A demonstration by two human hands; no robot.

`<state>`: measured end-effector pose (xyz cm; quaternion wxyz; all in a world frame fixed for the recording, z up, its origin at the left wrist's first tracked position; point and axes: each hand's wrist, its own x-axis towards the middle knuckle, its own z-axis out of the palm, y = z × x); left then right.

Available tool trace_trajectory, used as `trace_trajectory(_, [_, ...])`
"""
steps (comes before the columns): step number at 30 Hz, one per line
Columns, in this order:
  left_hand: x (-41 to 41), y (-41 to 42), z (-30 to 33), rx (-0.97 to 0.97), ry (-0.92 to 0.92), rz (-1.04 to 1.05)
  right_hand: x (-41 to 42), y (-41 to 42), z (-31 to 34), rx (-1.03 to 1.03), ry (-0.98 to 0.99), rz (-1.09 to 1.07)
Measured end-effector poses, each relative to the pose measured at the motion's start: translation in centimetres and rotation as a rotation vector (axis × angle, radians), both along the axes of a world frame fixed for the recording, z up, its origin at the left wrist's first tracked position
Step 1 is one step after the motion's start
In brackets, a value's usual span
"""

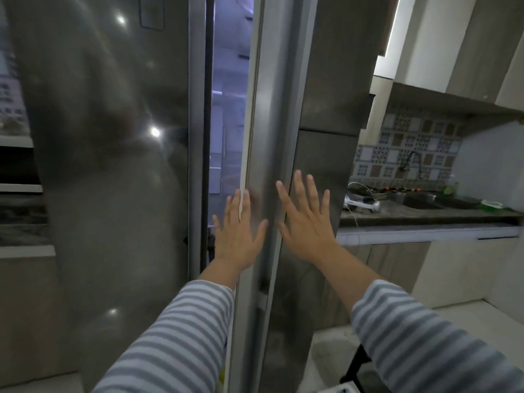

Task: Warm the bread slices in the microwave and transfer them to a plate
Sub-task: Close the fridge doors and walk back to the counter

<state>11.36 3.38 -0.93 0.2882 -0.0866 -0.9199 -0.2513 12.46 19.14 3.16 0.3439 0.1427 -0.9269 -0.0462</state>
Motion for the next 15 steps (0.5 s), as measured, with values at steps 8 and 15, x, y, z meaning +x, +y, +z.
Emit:
trace_trajectory(8, [-5.8, -2.6, -0.7, 0.075, -0.106, -0.035, -8.1, -3.9, 0.3, 0.051, -0.147, 0.077])
trace_trajectory(15, [-11.2, -4.6, -2.6, -0.035, -0.136, 0.134, -16.7, -5.1, -0.4, 0.132, 0.049, 0.182])
